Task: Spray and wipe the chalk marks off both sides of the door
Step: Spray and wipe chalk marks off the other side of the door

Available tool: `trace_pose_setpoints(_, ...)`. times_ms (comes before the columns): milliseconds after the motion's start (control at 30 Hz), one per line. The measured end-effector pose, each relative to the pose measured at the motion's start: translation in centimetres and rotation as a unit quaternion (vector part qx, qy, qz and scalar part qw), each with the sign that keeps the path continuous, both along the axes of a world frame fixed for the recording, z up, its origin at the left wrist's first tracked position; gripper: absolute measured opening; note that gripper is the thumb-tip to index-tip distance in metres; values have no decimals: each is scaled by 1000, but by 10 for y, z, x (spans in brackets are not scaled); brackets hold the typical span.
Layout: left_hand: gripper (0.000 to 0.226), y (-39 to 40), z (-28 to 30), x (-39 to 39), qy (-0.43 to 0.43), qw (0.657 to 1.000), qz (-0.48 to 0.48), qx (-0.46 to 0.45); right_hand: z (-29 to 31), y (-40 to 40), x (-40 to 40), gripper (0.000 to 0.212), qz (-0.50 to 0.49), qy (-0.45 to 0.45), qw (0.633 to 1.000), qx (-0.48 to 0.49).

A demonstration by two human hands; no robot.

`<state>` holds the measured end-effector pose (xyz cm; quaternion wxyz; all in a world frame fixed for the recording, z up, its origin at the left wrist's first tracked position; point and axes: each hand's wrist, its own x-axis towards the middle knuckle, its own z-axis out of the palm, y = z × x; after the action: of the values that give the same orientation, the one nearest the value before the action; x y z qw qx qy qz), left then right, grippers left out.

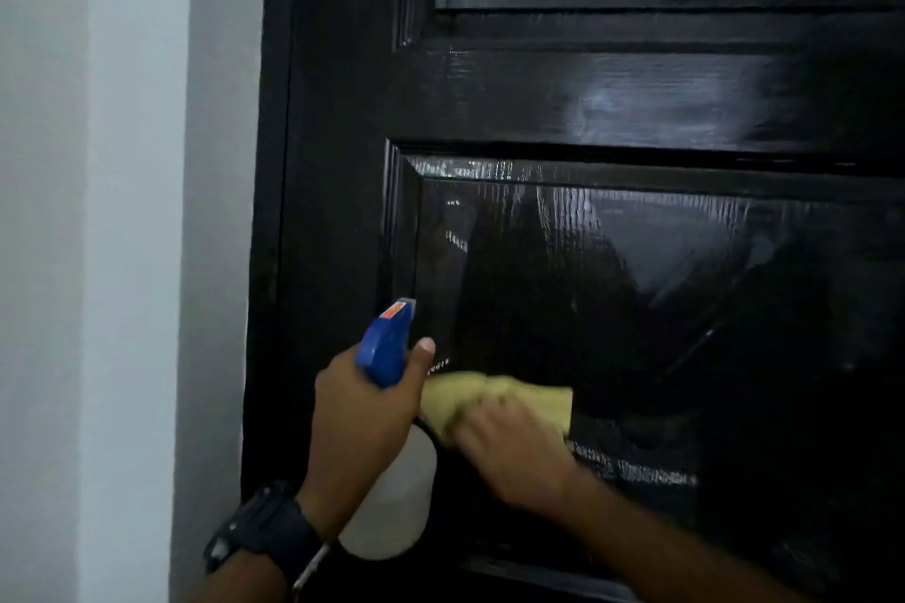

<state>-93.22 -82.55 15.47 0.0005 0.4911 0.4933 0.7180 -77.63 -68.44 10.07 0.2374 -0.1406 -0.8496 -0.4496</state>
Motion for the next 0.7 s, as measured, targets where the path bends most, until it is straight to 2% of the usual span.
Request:
trace_pose_setpoints(33,42,-3,-1,-2,-6,1000,1,1,-19,-3,5,20,-7,-39,999,-9)
trace_pose_setpoints(100,41,-4,-1,-7,-6,1000,-3,-10,-16,1,9,19,7,-96,995,-2)
trace_pose_setpoints(200,39,-1,1,-18,-3,999,-42,-31,61,10,-2,17,67,-146,985,69)
trace_pose_setpoints(233,42,2,2,-21,-3,998,-46,-34,101,15,-12,21,82,-123,984,100)
trace_pose_setpoints(300,47,10,6,-26,-4,999,-39,-31,182,18,-38,23,83,-20,980,177)
trace_pose_setpoints(333,47,13,9,-27,-10,999,-38,-26,216,17,-51,21,67,49,979,187)
trace_pose_setpoints(400,46,19,16,-34,-22,999,-34,-8,253,13,-71,13,32,197,971,134)
trace_pose_setpoints(467,42,24,24,-40,-19,999,-27,-1,239,15,-83,10,19,298,949,106)
trace_pose_setpoints(500,39,23,27,-44,-19,1000,-20,5,217,16,-86,12,25,304,947,106)
trace_pose_setpoints(533,36,21,29,-47,-20,1000,-12,10,185,16,-87,16,39,271,956,107)
trace_pose_setpoints(600,34,16,30,-53,-20,1000,3,12,106,9,-86,28,57,117,987,98)
trace_pose_setpoints(700,34,7,20,-60,-17,1000,7,8,-8,-3,-76,30,0,-68,998,8)
